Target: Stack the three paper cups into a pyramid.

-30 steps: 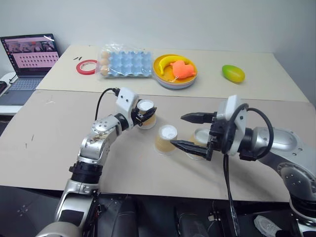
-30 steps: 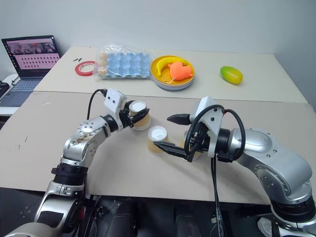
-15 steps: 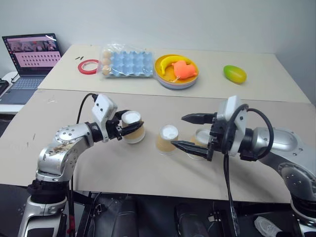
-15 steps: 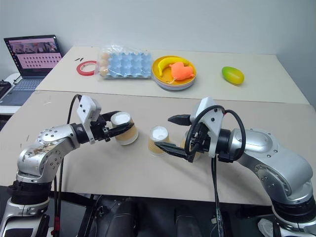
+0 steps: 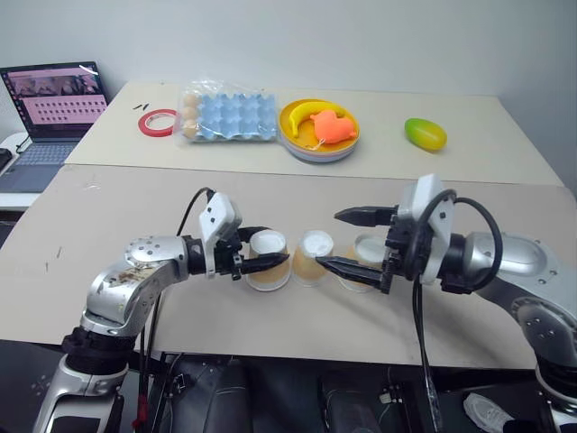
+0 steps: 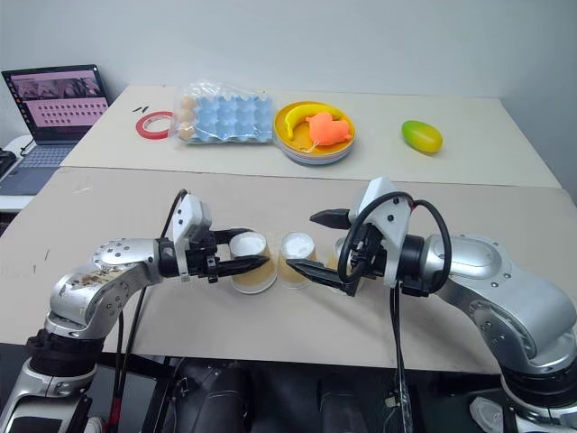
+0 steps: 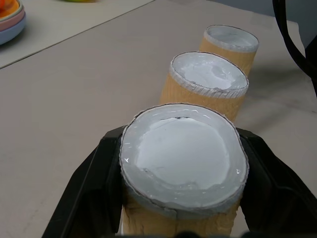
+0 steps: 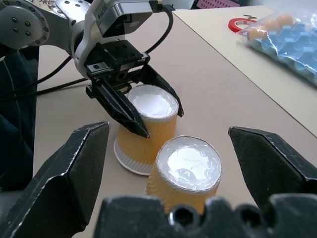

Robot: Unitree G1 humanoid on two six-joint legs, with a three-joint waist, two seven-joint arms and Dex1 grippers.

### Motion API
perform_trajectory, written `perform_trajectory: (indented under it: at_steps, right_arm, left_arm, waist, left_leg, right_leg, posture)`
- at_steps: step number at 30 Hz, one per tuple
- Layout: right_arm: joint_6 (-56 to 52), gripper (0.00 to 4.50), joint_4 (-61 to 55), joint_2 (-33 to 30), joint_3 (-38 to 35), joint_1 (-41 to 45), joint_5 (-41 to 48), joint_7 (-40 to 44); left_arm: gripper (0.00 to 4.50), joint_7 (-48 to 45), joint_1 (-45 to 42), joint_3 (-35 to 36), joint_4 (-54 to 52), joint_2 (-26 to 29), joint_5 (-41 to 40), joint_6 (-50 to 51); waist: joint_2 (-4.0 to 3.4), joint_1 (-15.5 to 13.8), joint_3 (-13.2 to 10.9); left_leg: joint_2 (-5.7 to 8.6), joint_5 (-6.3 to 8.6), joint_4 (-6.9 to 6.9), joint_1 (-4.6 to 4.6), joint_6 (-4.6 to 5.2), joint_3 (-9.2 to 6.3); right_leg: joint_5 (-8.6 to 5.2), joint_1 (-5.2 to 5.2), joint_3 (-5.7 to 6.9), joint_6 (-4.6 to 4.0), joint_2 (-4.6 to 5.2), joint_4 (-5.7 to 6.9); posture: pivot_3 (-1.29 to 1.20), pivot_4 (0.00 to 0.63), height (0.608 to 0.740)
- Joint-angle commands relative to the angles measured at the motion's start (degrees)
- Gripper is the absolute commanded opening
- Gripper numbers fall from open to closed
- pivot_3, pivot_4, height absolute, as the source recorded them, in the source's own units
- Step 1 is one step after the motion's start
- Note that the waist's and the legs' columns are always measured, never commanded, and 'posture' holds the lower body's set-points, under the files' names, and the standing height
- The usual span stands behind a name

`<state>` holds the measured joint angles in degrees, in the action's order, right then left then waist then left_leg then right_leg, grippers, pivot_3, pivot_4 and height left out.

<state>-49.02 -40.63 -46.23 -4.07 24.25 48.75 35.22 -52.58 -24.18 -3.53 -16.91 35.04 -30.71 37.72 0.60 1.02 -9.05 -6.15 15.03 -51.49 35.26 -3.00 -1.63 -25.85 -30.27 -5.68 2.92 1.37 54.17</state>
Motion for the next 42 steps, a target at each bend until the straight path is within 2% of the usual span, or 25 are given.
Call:
perform_trajectory:
  at_steps: [1, 2, 5, 11, 15, 21, 26, 33, 42]
  right_arm:
    - [-0.2, 4.5, -2.0, -0.6, -2.9, 0.0, 1.6, -1.0]
    - [-0.3, 4.5, -2.1, -0.7, -2.9, -0.1, 1.6, -1.1]
    - [-0.3, 4.5, -2.2, -1.0, -3.4, -0.5, 2.0, -1.2]
    - [0.9, 4.5, 0.1, -3.7, -6.8, -2.8, 2.3, 1.8]
    - [3.3, 4.5, 5.0, -9.0, -12.0, -9.1, -0.6, 8.9]
    - [9.2, 4.5, 13.0, -12.4, -13.2, -16.3, -7.7, 15.9]
    - [12.0, 4.5, 15.4, -10.3, -8.9, -17.7, -11.4, 17.3]
    - [12.2, 4.5, 15.4, -5.0, -2.4, -13.0, -13.5, 16.3]
    - [12.0, 4.5, 17.1, -1.8, -0.1, -6.7, -15.0, 15.7]
  left_arm:
    - [3.49, -0.8, -1.0, 0.1, -0.3, 0.5, 0.3, -1.2]
    - [3.63, -0.9, -1.0, 0.1, -0.3, 0.4, 0.3, -1.2]
    - [4.44, -1.3, -1.3, 0.5, -0.7, 1.1, 0.7, -1.6]
    - [4.44, -3.5, -3.9, 5.0, -2.1, 5.2, -4.1, 2.6]
    - [4.44, -6.4, -7.7, 9.8, -2.8, 10.3, -10.9, 8.4]
    - [4.44, -5.6, -12.2, 13.3, -2.4, 11.8, -18.4, 14.4]
    - [4.44, -4.0, -12.4, 12.9, -3.7, 11.7, -19.4, 14.8]
    - [4.44, -2.5, -12.9, 12.8, -4.7, 11.9, -20.6, 15.6]
    - [4.44, 0.1, -13.1, 12.8, -6.3, 11.7, -22.8, 16.7]
  waist:
    - [0.0, 0.0, 0.0]
    - [0.0, 0.0, 0.0]
    - [0.0, 0.0, 0.0]
    - [0.03, 0.0, 0.0]
    - [0.05, -0.2, -0.1]
    - [0.05, -0.1, -0.1]
    - [0.05, 0.5, -0.1]
    - [0.04, 1.1, -0.1]
    - [0.03, 1.2, -0.1]
  left_leg:
    - [0.0, 0.0, 0.0, 0.0, 0.0, 0.0]
    - [0.0, 0.0, 0.0, 0.0, 0.0, 0.0]
    - [0.0, 0.0, 0.0, 0.0, 0.0, 0.0]
    - [0.0, 0.0, 0.0, 0.0, 0.0, 0.0]
    - [-0.01, 0.0, 0.0, 0.01, 0.0, 0.0]
    - [0.0, 0.0, -0.04, -0.01, 0.0, 0.03]
    - [-0.02, 0.0, -0.02, -0.01, 0.0, 0.02]
    - [-0.01, 0.0, -0.03, -0.01, 0.0, 0.01]
    - [-0.01, 0.0, -0.05, -0.01, 0.0, 0.01]
  right_leg:
    - [0.0, 0.0, 0.0, 0.0, 0.0, 0.0]
    - [0.0, 0.0, 0.0, 0.0, 0.0, 0.0]
    - [0.0, 0.0, 0.0, 0.0, 0.0, 0.0]
    - [0.0, -0.01, 0.0, 0.0, 0.0, 0.0]
    - [-0.01, 0.01, 0.03, 0.0, 0.0, -0.02]
    - [-0.04, 0.02, 0.02, 0.06, 0.04, -0.06]
    - [-0.02, 0.0, 0.01, 0.02, 0.01, -0.05]
    - [-0.02, 0.01, 0.01, 0.01, 0.01, -0.02]
    - [-0.02, 0.03, 0.01, 0.01, 0.01, -0.01]
  posture:
    - [0.0, 0.15, 0.645]
    - [0.0, 0.15, 0.645]
    - [0.0, 0.15, 0.645]
    - [0.0, 0.15, 0.645]
    - [0.0, 0.15, 0.645]
    - [0.0, 0.15, 0.645]
    - [0.0, 0.15, 0.645]
    - [0.0, 0.15, 0.645]
    - [0.0, 0.15, 0.645]
